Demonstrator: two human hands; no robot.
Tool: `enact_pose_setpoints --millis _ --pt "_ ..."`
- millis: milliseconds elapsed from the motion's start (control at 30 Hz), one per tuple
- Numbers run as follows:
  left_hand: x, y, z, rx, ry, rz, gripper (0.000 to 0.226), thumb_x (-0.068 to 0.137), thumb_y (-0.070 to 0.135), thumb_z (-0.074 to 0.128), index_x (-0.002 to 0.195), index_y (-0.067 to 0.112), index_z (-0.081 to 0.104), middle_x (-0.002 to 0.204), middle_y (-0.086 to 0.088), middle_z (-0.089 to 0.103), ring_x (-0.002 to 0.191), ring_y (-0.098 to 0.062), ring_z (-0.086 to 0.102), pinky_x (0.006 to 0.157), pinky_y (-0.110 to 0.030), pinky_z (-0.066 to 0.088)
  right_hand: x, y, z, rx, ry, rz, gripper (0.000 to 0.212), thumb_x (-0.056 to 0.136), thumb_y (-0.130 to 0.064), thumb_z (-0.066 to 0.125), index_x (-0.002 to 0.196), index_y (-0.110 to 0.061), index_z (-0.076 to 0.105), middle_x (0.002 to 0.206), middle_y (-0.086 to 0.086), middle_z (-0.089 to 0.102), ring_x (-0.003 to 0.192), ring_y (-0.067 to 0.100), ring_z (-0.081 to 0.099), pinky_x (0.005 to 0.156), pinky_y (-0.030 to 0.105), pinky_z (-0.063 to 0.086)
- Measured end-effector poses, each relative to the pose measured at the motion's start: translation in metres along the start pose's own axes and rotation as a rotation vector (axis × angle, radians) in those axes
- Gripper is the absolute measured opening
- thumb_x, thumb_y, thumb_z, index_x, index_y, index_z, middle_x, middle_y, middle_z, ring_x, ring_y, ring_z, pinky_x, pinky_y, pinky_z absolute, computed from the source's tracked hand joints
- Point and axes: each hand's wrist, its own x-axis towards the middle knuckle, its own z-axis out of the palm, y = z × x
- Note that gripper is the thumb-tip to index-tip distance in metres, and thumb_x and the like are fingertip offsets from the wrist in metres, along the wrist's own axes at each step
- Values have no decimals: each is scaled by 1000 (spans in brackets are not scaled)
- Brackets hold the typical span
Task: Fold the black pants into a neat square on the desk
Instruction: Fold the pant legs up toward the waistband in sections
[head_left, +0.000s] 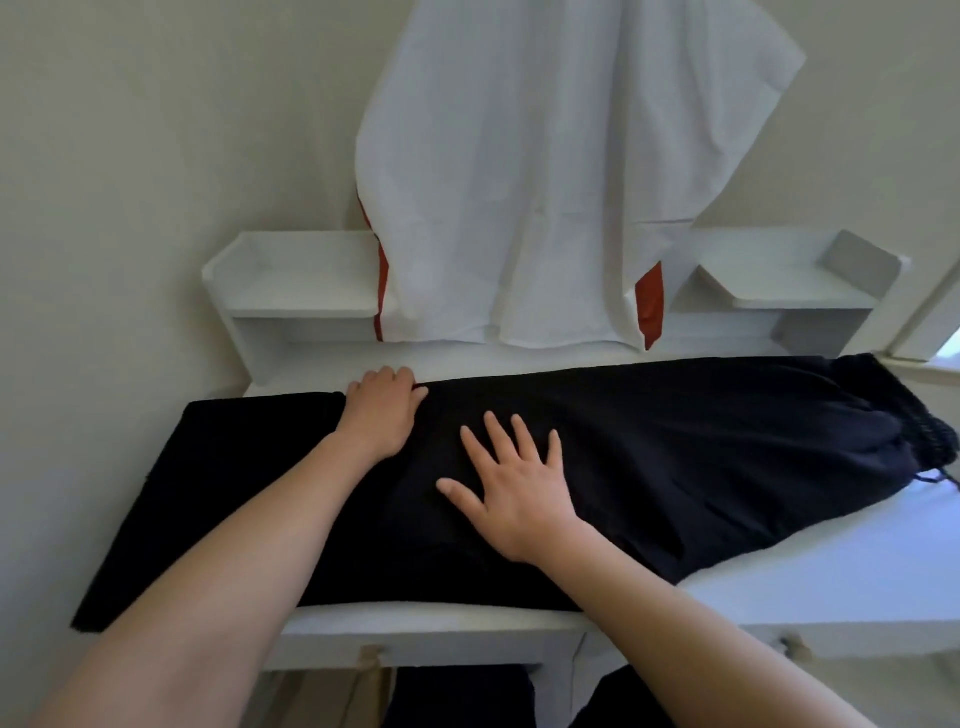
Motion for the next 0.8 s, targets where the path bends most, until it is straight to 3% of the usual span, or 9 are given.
enact_pose_setpoints --millis 167,333,400,467,533,600,667,800 --pt "6 -7 3 -68 33 75 31 101 39 32 98 13 49 97 -8 55 89 -26 49 78 -38 35 -3 13 10 -34 37 -11 87 78 -83 -6 152 -38 3 163 -2 -1 149 26 -10 114 60 -9" --pt "1 1 -15 48 38 129 29 100 30 40 121 13 50 120 -10 52 109 -29 48 93 -41 36 -6 11 2 -4 22 -15 81 83 -79 0 152 -38 7 163 -4 0 149 25 -7 115 59 -7" --pt "-7 -7 -35 -15 123 22 32 96 23 45 127 14 50 124 -12 51 112 -31 48 92 -43 39 -6 12 -3 54 9 3 71 90 -71 6 152 -38 12 163 -4 4 149 24 -6 116 59 -6" --pt "-21 -28 -55 -20 140 -208 39 91 32 52 124 11 48 121 -16 52 107 -35 50 79 -42 42 -2 4 -9 144 26 40 62 96 -62 16 151 -34 20 163 -3 10 150 25 -2 116 59 -3" --pt "-40 -44 -68 49 -54 -405 66 81 56 58 127 11 41 122 -16 51 106 -35 54 70 -38 42 6 -13 -15 135 74 -4 61 98 -57 25 152 -28 20 163 0 12 149 27 0 115 60 -1" --pt "-61 -47 -69 109 -252 -460 86 72 70 56 133 14 33 124 -15 51 105 -33 57 67 -36 44 17 -39 -17 56 80 -129 68 95 -60 29 153 -26 16 163 3 8 149 28 -2 115 60 -2" --pt "-77 -44 -61 136 -280 -409 79 75 66 53 132 14 33 116 -13 55 96 -29 59 62 -33 44 25 -64 -13 25 -5 -189 77 92 -66 30 154 -25 10 163 4 2 149 29 -7 115 60 -4" --pt "-89 -41 -56 138 -157 -299 47 82 44 51 115 11 43 84 -4 54 69 -21 52 51 -30 36 26 -85 9 -42 -98 -192 85 88 -73 19 155 -24 1 163 7 -6 148 32 -12 114 63 -8"
